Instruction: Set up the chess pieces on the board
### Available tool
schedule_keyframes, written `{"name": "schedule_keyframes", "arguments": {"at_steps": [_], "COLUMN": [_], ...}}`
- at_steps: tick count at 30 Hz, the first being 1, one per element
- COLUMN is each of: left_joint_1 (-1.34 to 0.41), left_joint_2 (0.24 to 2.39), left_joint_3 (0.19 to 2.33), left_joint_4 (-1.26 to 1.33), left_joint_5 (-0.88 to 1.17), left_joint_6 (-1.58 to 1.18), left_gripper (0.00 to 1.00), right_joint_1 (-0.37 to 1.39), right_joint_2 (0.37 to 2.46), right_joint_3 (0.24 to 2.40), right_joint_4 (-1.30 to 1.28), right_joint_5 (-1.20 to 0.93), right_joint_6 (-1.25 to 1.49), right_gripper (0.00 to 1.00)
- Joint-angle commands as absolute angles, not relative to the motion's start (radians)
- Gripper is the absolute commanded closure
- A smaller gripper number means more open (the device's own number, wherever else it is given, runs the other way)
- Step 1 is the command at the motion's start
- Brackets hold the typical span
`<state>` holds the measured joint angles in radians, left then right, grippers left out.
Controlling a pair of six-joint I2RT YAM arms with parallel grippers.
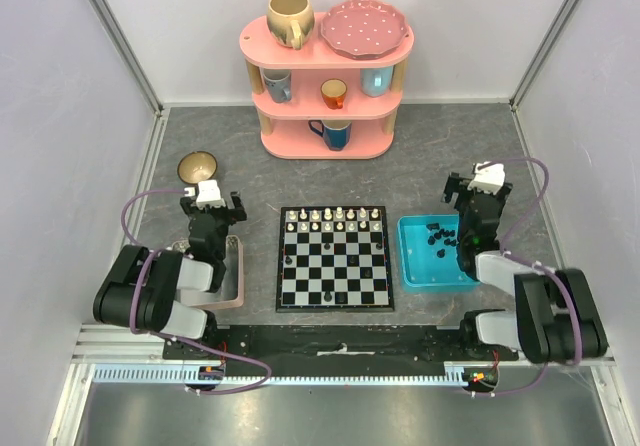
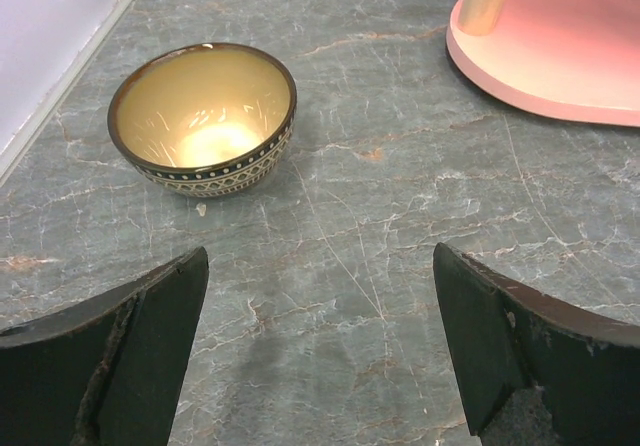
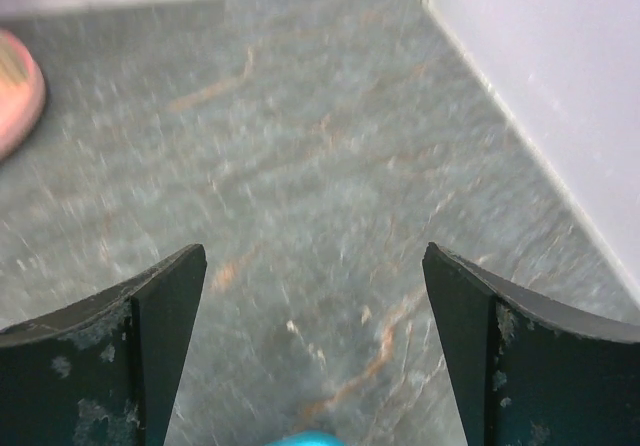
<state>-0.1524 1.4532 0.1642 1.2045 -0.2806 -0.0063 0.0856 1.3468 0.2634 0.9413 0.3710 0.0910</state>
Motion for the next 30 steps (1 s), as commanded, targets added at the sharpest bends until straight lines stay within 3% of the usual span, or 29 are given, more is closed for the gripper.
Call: {"name": "schedule_keyframes", "arguments": {"at_steps": [1,4,7,12,18,22,30], "left_joint_1": [-0.150,-0.150,-0.196,-0.222,-0.283,-0.284,-0.285], "left_joint_2": [1.411,1.402,1.290,1.129,1.042,1.020,0.967], "left_joint_3": [0.175,0.169,0.272,0.489,0.710,0.866,1.083], "left_joint_4": [1.227,1.241,1.009,0.501,0.080,-0.260,-0.627], "left_joint_5": [-0.295,-0.293,-0.434,-0.511,-0.468,-0.316,0.046], "left_joint_6": [0.018,0.023,0.028,-0.144,-0.267,-0.380,-0.318], "left_gripper": [0.01,0.01,0.00,0.01,0.01,0.01,0.01], "right_joint_1": [0.083,0.083,0.084,0.084,0.083,0.083,0.084], "right_joint_2": [1.171,1.092,1.100,1.060,1.065,1.065,1.065], "right_joint_3": [0.420,0.571,0.702,0.739,0.839,0.877,0.848], "right_joint_4": [0.680,0.387,0.122,-0.006,-0.262,-0.360,-0.434], "right_joint_5": [0.402,0.385,0.442,0.359,0.374,0.355,0.278], "right_joint_6": [0.140,0.225,0.344,0.389,0.434,0.454,0.506], "right_gripper": [0.02,0.02,0.02,0.02,0.02,0.02,0.04]}}
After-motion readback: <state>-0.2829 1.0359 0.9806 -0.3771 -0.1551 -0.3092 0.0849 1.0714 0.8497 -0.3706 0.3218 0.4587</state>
